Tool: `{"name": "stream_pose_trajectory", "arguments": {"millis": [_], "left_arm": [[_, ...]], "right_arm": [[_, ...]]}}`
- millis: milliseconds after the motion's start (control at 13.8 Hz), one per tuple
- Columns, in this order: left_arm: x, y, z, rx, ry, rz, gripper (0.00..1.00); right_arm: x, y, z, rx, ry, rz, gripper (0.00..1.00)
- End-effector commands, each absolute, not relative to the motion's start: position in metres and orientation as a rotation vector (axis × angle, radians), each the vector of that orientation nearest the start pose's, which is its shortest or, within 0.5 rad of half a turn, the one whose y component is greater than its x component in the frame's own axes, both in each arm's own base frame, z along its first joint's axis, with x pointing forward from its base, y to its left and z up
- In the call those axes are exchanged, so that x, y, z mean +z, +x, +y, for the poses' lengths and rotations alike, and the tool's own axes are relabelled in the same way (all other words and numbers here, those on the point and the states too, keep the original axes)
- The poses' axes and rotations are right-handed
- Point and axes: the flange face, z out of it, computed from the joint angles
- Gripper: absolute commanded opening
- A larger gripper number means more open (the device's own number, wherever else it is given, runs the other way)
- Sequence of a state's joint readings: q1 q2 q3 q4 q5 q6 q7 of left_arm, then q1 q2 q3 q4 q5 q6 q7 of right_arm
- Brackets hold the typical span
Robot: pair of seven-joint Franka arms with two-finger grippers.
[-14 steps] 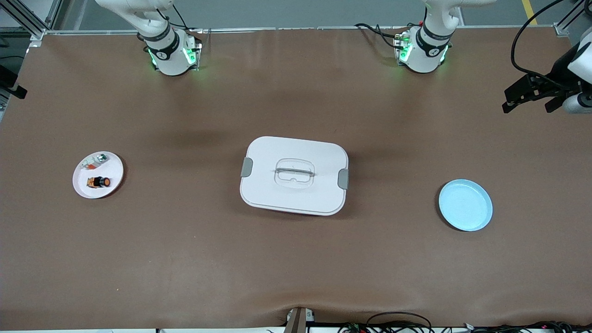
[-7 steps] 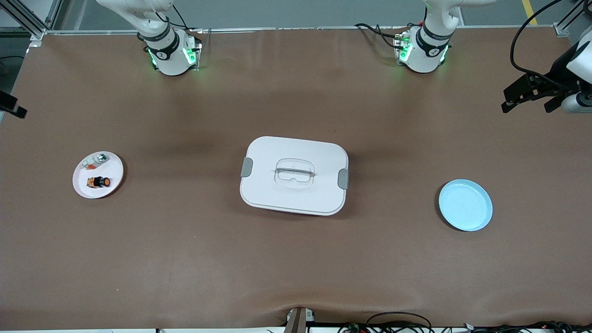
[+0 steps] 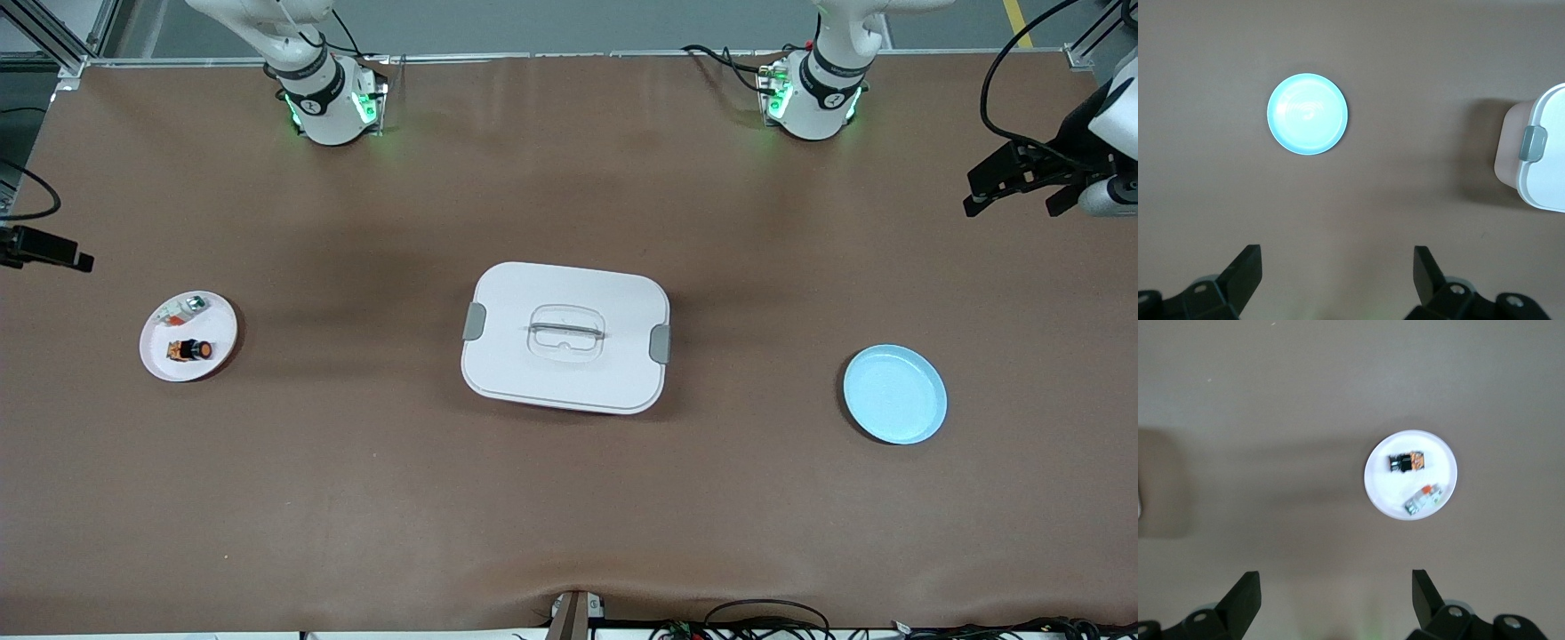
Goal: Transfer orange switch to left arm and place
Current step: 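Reach the right gripper down to the orange switch on the white plate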
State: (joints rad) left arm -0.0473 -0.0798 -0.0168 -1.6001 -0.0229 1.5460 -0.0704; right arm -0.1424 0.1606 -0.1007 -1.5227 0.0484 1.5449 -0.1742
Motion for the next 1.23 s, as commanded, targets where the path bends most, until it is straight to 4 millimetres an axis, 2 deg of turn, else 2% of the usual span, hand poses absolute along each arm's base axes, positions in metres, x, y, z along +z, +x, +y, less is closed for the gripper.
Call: {"name": "stream_pose_trajectory", "arguments": {"millis": [0, 145, 434, 579, 724, 869, 1014, 1158], "left_arm": [[0.655, 0.527, -0.036, -0.021, -3.179, 0.013, 1.0], [0.655, 0.527, -0.036, -0.021, -3.179, 0.013, 1.0], [0.655, 0.528, -0.031, -0.019, -3.179, 0.003, 1.0], [0.655, 0.528, -0.031, -0.019, -3.179, 0.006, 1.0], [0.654, 0.528, -0.031, -0.017, -3.179, 0.006, 1.0], [0.654, 0.528, -0.031, -0.017, -3.179, 0.006, 1.0], [0.654, 0.528, -0.031, -0.017, -3.179, 0.006, 1.0], [0.654, 0.528, -0.029, -0.017, -3.179, 0.001, 1.0]], "right_arm": [[0.503, 0.575, -0.159, 0.186, -3.1, -0.043, 1.0], [0.465, 0.566, -0.186, 0.151, -3.1, -0.108, 1.0], [0.389, 0.543, -0.191, 0.08, -3.12, -0.116, 1.0], [0.364, 0.536, -0.194, 0.028, -3.132, -0.184, 1.0], [0.342, 0.538, -0.196, -0.035, -3.152, -0.232, 1.0], [0.311, 0.542, -0.202, -0.035, -3.156, -0.285, 1.0], [0.282, 0.548, -0.207, -0.049, -3.167, -0.284, 1.0], [0.262, 0.553, -0.21, -0.071, -3.177, -0.28, 1.0]]}}
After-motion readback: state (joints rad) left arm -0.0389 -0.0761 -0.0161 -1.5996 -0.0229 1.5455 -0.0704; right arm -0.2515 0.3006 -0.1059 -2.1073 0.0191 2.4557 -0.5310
